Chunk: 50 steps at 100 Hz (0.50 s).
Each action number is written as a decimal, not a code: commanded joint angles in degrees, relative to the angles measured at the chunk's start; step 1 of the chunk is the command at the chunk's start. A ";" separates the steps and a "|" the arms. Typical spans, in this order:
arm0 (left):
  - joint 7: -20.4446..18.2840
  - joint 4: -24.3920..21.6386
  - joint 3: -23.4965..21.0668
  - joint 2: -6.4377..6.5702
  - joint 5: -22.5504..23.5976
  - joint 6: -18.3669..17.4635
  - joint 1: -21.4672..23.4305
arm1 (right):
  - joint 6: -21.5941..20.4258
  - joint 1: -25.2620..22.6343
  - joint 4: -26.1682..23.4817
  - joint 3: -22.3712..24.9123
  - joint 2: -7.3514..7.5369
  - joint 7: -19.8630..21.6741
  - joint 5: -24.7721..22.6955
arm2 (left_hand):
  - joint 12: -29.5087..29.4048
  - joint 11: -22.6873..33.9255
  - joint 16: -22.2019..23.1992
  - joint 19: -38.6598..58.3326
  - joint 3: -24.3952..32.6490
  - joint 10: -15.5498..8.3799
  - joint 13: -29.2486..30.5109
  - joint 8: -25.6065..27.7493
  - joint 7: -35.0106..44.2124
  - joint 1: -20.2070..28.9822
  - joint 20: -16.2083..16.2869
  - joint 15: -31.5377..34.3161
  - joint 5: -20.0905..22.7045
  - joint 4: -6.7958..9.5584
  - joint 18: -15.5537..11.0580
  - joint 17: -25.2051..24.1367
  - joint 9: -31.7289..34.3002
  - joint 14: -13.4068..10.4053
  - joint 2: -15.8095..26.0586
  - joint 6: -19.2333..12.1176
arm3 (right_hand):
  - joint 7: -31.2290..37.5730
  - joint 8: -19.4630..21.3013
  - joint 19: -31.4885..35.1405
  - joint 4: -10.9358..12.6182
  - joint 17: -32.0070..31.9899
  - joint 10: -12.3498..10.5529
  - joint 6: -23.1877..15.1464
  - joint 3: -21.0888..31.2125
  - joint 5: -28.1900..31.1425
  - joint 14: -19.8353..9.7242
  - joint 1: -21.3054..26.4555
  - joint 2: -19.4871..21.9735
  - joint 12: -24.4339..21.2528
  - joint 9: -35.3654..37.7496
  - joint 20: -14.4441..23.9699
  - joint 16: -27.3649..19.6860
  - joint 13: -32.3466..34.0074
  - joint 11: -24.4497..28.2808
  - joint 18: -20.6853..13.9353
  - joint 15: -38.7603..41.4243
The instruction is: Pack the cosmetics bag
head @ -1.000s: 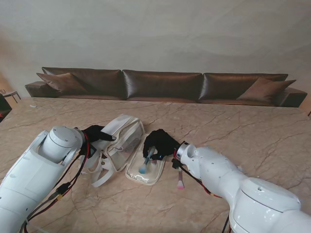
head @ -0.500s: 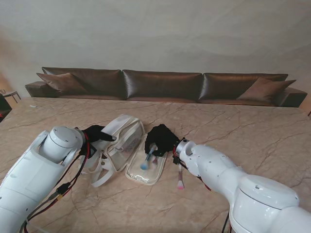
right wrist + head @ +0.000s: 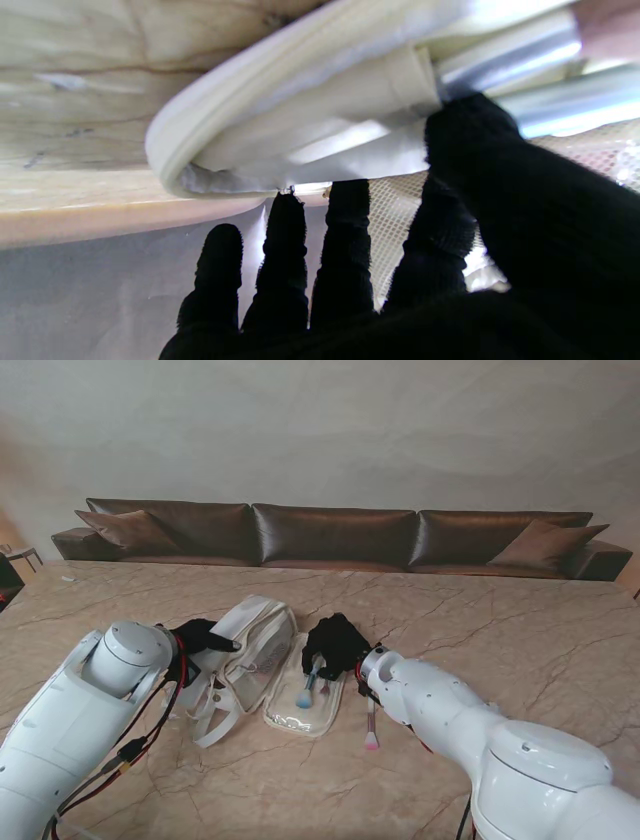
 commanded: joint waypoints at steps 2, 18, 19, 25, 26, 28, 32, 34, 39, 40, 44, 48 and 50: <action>-0.24 -0.54 -0.12 -0.25 -0.01 0.08 0.29 | -0.13 0.02 -0.10 0.17 -0.08 -0.39 -0.25 | 0.83 0.81 0.10 0.24 3.13 -0.34 0.33 2.18 5.59 5.47 1.13 0.53 3.77 1.76 1.74 -0.21 0.01 0.56 7.10 -8.93 | 8.93 0.10 0.73 1.70 -0.41 0.58 -1.12 -0.82 2.95 2.04 0.33 2.96 0.31 0.90 -0.80 0.74 0.12 1.23 0.34 0.30; -0.01 -0.73 -0.19 -0.30 0.04 0.22 0.38 | -0.48 0.06 -0.13 1.01 0.16 0.08 0.17 | 0.88 0.85 0.11 0.20 3.08 -0.32 0.32 2.19 5.57 5.48 1.16 0.54 3.70 1.77 1.78 -0.24 0.03 0.62 7.12 -8.96 | -1.20 0.03 -0.37 2.88 -0.83 1.11 9.89 -1.29 -7.71 1.95 -2.90 3.75 -0.68 -2.12 -2.28 1.11 -1.42 -0.04 0.48 -0.67; 0.01 -0.74 -0.19 -0.30 0.04 0.22 0.38 | -0.48 0.07 -0.13 1.04 0.19 0.08 0.17 | 0.89 0.86 0.12 0.20 3.09 -0.34 0.32 2.19 5.57 5.50 1.17 0.54 3.69 1.77 1.78 -0.24 0.04 0.62 7.10 -8.96 | -2.07 0.12 -0.45 3.35 -0.85 1.11 10.41 -1.06 -7.81 1.93 -3.23 3.86 -0.75 -2.22 -2.30 1.12 -1.44 -0.10 0.50 -0.71; 0.13 -0.73 -0.15 -0.33 0.08 0.17 0.35 | -0.42 0.20 -0.14 1.15 0.41 0.05 0.14 | 0.91 0.87 0.12 0.18 3.03 -0.37 0.31 2.20 5.58 5.48 1.18 0.55 3.66 1.77 1.79 -0.24 0.00 0.60 7.16 -8.99 | -6.68 2.79 -1.15 7.90 -0.98 1.01 12.71 -0.25 -8.67 1.71 -4.94 4.75 -1.40 -2.94 -2.24 1.05 -1.74 -0.66 0.60 -1.00; 0.14 -0.73 -0.15 -0.34 0.07 0.17 0.34 | -0.42 0.22 -0.15 1.17 0.45 0.03 0.14 | 0.90 0.86 0.12 0.18 3.05 -0.39 0.28 2.19 5.55 5.51 1.19 0.54 3.62 1.78 1.79 -0.24 -0.03 0.58 7.19 -8.99 | -7.81 4.16 -1.46 9.52 -1.03 1.08 13.17 -0.38 -8.84 1.69 -5.26 5.20 -1.60 -3.14 -2.11 1.04 -1.83 -0.76 0.65 -1.05; 0.18 -0.72 -0.14 -0.36 0.02 0.16 0.33 | -0.36 0.24 -0.27 1.27 0.59 0.03 0.11 | 0.90 0.84 0.12 0.18 3.02 -0.33 0.23 2.20 5.56 5.51 1.19 0.52 3.61 1.78 1.79 -0.24 -0.08 0.55 7.19 -8.98 | -8.95 5.54 -1.79 11.47 -1.05 1.14 13.82 -0.07 -9.23 1.66 -5.79 5.52 -1.84 -3.42 -2.02 1.03 -1.96 -0.96 0.67 -1.12; 0.29 -0.72 -0.12 -0.41 -0.08 0.16 0.32 | 0.16 0.13 -1.33 1.89 1.25 0.29 -0.15 | 0.93 0.89 0.13 0.19 3.00 -0.33 0.26 2.20 5.58 5.54 1.20 0.55 3.63 1.78 1.76 -0.23 -0.01 0.62 7.17 -8.95 | -10.22 5.96 -2.33 12.24 -1.29 1.00 14.61 -0.07 -10.91 1.52 -6.17 5.37 -2.06 -3.82 -2.14 0.98 -2.08 -1.29 0.76 -1.24; 0.34 -0.71 -0.10 -0.43 -0.11 0.14 0.31 | 0.43 0.06 -2.00 2.28 1.65 0.57 -0.34 | 0.93 0.89 0.13 0.19 3.00 -0.38 0.26 2.20 5.60 5.55 1.20 0.55 3.67 1.79 1.75 -0.22 -0.01 0.62 7.21 -8.94 | -10.70 5.93 -2.60 12.32 -1.40 0.98 15.03 -0.11 -11.65 1.48 -6.25 5.27 -2.20 -4.03 -2.20 0.95 -2.17 -1.51 0.81 -1.33; 0.43 -0.68 -0.02 -0.46 -0.12 0.07 0.28 | 1.23 -0.23 -3.93 3.52 2.74 1.51 -0.76 | 0.93 0.88 0.13 0.19 2.97 -0.35 0.27 2.18 5.57 5.54 1.21 0.56 3.64 1.78 1.71 -0.21 -0.03 0.63 7.19 -8.96 | -12.34 5.62 -3.55 12.39 -1.46 1.02 16.41 -0.18 -13.59 1.32 -6.54 5.00 -2.67 -4.54 -2.35 0.86 -2.37 -2.06 0.88 -1.59; 0.45 -0.67 -0.01 -0.47 -0.12 0.05 0.27 | 1.37 -0.31 -4.31 3.79 2.95 1.69 -0.83 | 0.93 0.87 0.13 0.20 2.94 -0.46 0.26 2.19 5.59 5.50 1.22 0.56 3.65 1.77 1.71 -0.21 -0.04 0.55 7.25 -9.02 | -12.51 5.58 -3.65 12.38 -1.50 1.02 16.58 -0.21 -13.85 1.32 -6.59 4.97 -2.72 -4.64 -2.36 0.86 -2.41 -2.11 0.88 -1.61; 0.53 -0.66 0.06 -0.50 -0.15 0.01 0.25 | 1.78 -0.66 -5.89 4.95 3.79 2.36 -1.06 | 0.93 0.88 0.13 0.20 2.94 -0.32 0.27 2.20 5.60 5.56 1.23 0.56 3.65 1.79 1.69 -0.21 -0.03 0.59 7.20 -9.04 | -12.96 5.47 -3.91 12.37 -1.63 1.04 17.02 -0.28 -14.71 1.29 -6.63 4.82 -2.86 -5.04 -2.35 0.85 -2.62 -2.30 0.82 -1.68; 0.68 -0.66 0.10 -0.56 -0.23 0.01 0.26 | 2.25 -1.11 -7.78 6.20 4.73 2.96 -1.37 | 0.93 0.87 0.14 0.20 2.91 -0.33 0.27 2.19 5.61 5.56 1.23 0.57 3.67 1.79 1.68 -0.21 -0.06 0.66 7.20 -8.96 | -13.25 5.38 -4.06 12.32 -1.63 1.00 17.27 -0.41 -15.31 1.24 -6.89 4.76 -2.99 -5.13 -2.31 0.86 -2.64 -2.41 0.85 -1.69; 0.77 -0.66 0.13 -0.59 -0.27 0.01 0.27 | 2.45 -1.37 -8.67 6.86 5.15 3.26 -1.50 | 0.93 0.88 0.14 0.21 2.91 -0.39 0.30 2.18 5.60 5.56 1.24 0.58 3.66 1.79 1.69 -0.20 -0.05 0.64 7.23 -8.99 | -13.40 5.32 -4.12 12.32 -1.63 0.95 17.21 -0.39 -15.60 1.24 -6.94 4.83 -3.07 -5.18 -2.27 0.86 -2.64 -2.49 0.87 -1.70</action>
